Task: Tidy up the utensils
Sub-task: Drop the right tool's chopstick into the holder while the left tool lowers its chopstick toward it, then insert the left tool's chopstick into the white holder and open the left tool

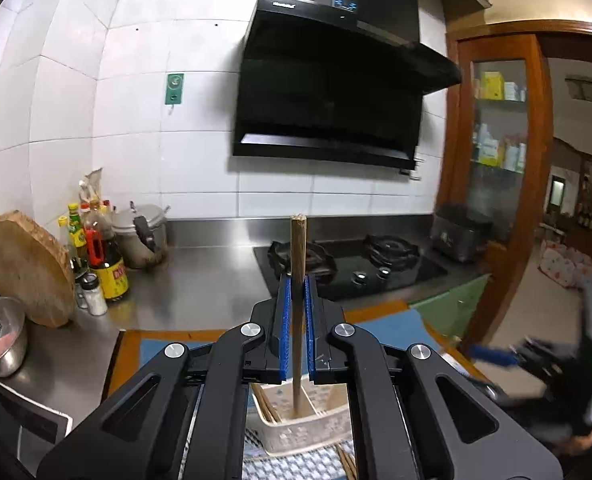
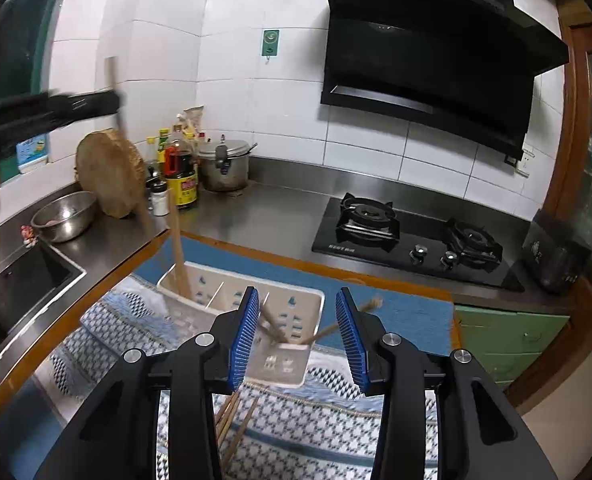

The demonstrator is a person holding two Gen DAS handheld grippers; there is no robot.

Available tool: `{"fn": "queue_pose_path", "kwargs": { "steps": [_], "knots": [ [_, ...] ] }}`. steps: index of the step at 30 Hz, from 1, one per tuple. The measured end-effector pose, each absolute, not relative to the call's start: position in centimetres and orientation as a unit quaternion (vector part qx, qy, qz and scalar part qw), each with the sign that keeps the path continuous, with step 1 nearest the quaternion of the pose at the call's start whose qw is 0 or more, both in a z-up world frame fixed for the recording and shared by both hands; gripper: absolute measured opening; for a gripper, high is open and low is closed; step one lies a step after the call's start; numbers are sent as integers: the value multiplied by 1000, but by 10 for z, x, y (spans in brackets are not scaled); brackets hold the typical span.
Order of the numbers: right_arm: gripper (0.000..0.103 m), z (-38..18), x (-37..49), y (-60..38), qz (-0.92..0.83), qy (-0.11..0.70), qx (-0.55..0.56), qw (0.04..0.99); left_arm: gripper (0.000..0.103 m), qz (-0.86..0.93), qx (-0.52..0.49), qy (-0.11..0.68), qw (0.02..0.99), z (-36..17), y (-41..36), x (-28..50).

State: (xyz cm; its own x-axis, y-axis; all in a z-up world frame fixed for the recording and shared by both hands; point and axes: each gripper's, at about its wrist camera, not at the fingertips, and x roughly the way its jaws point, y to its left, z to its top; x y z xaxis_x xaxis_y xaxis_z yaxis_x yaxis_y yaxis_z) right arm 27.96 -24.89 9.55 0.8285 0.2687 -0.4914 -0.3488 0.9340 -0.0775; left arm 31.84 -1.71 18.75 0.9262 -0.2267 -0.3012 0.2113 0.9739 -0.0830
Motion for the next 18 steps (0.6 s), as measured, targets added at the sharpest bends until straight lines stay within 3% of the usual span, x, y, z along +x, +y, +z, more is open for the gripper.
{"fn": "queue_pose_path", "kwargs": {
  "steps": [12, 18],
  "knots": [
    [40, 18, 234, -252, 190, 315, -46, 929, 6, -99, -65, 244, 962, 114, 5, 362],
    [40, -26, 203, -242, 205, 367, -34, 907, 9, -106, -63, 247, 961, 110, 8, 354]
  ]
}}
